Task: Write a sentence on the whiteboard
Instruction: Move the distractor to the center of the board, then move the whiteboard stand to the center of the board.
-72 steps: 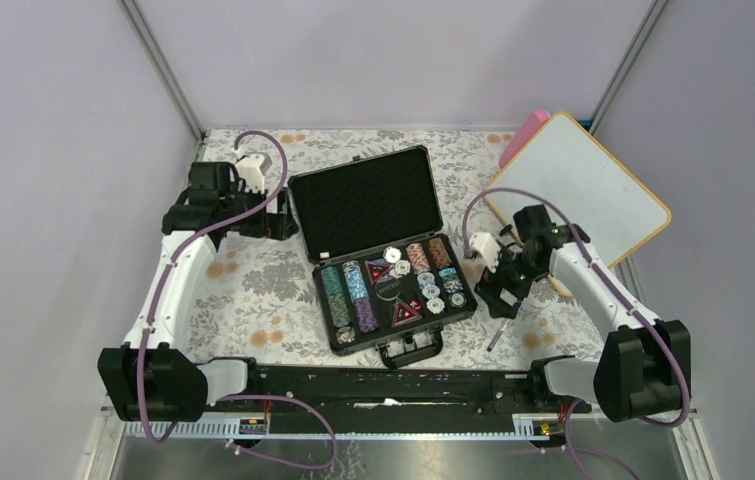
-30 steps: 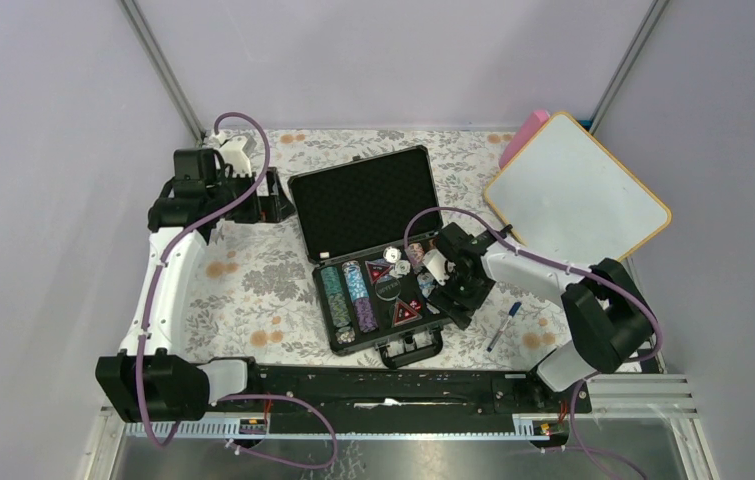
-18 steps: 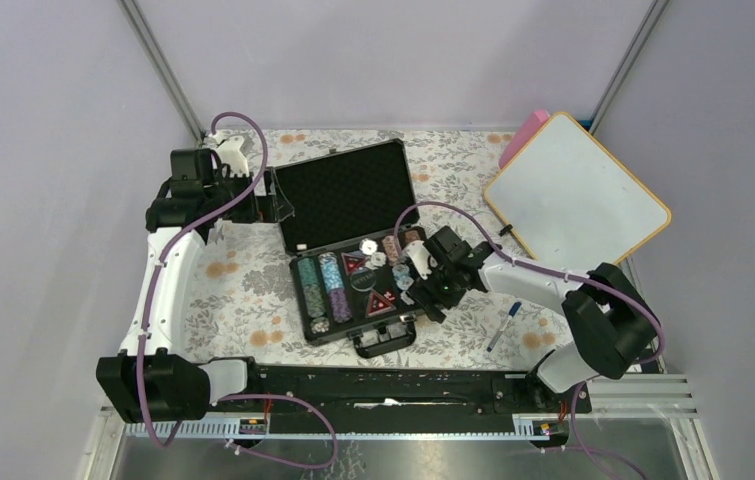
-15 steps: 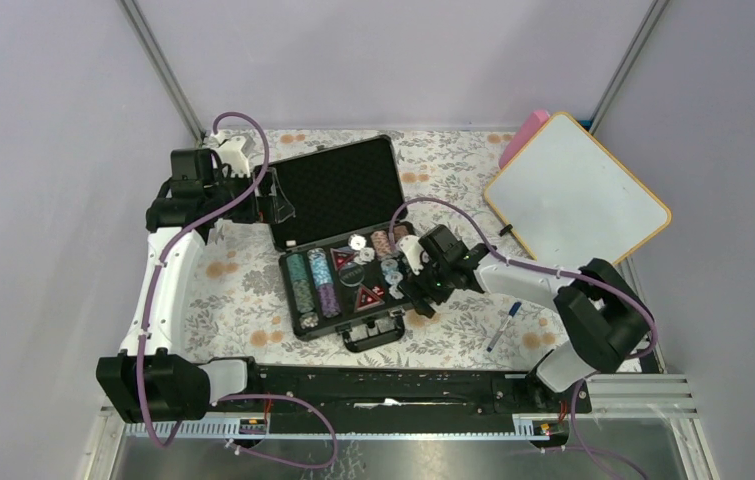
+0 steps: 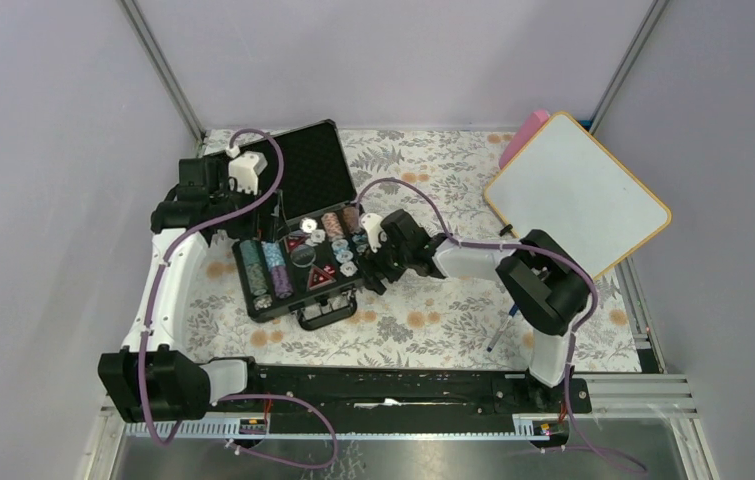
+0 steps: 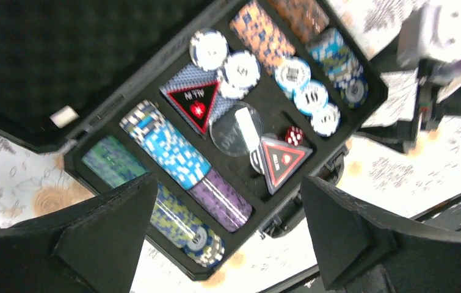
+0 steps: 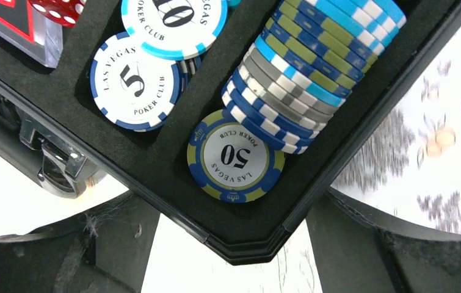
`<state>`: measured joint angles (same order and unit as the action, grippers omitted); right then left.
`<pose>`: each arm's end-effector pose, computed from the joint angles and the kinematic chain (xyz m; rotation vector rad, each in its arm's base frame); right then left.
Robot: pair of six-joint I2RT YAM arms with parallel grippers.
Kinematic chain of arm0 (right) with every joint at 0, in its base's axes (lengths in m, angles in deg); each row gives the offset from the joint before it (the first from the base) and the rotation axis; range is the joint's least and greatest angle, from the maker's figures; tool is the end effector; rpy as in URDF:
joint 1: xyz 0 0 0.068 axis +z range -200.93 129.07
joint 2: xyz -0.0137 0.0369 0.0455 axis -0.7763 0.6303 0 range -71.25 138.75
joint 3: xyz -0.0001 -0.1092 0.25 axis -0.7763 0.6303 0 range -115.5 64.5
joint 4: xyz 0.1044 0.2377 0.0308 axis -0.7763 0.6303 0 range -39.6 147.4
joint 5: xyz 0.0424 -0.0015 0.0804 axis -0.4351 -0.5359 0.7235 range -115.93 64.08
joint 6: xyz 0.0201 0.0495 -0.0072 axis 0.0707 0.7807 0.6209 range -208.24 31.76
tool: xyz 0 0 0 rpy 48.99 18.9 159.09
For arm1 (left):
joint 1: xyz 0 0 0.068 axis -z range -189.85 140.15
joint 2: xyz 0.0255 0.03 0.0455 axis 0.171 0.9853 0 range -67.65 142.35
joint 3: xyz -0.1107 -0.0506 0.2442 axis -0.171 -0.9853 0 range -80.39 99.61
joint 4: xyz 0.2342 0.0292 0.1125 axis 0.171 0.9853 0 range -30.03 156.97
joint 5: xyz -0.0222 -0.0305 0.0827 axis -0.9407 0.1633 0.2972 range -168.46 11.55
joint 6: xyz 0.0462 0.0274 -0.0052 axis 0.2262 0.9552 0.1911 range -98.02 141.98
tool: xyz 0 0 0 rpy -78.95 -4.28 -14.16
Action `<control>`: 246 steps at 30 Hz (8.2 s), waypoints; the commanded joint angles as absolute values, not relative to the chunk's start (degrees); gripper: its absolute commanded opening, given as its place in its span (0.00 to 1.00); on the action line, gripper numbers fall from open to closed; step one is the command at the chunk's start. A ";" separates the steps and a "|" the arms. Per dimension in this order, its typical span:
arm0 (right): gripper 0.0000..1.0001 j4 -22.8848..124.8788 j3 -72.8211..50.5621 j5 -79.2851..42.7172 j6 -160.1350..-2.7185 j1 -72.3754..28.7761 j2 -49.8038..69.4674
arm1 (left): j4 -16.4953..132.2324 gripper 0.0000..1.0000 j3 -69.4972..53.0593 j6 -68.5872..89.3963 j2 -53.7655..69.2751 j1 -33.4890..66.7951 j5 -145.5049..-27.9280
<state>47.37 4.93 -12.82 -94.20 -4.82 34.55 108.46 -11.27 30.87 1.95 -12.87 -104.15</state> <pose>0.2603 0.2824 0.1578 -1.1504 2.0858 0.6100 0.2435 -0.0025 0.3388 0.3207 2.3391 -0.4424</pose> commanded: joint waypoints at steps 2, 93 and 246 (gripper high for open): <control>0.89 32.41 -2.37 -4.71 -88.72 -2.19 39.70 | 113.50 0.99 -15.42 43.83 -0.65 -15.90 -98.21; 0.62 70.36 10.83 -37.54 -61.02 -27.13 5.20 | 95.67 0.63 -21.11 42.83 3.15 -18.17 -98.98; 0.00 20.72 24.45 -22.35 -85.74 -0.29 24.62 | 98.12 0.99 -14.16 32.70 1.97 -18.37 -106.59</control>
<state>25.08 23.27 -24.71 -83.33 -1.74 26.33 99.35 -16.36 32.90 3.24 -18.10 -105.11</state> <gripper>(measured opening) 0.260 0.989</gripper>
